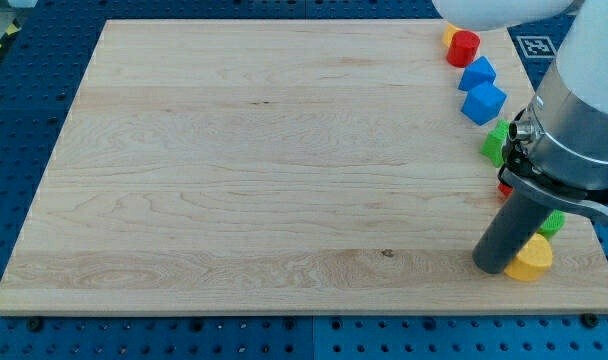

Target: Move your arm to the center

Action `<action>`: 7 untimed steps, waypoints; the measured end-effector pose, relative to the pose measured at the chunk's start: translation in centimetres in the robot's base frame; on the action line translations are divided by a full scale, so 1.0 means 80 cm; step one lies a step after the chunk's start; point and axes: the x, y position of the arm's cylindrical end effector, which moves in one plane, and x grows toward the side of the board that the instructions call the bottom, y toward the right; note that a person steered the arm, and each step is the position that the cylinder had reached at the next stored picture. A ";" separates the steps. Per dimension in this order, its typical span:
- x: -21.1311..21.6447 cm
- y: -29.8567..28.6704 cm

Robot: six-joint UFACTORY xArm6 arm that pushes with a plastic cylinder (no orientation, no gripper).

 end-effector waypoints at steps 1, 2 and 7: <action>0.000 0.013; 0.000 0.026; -0.077 -0.087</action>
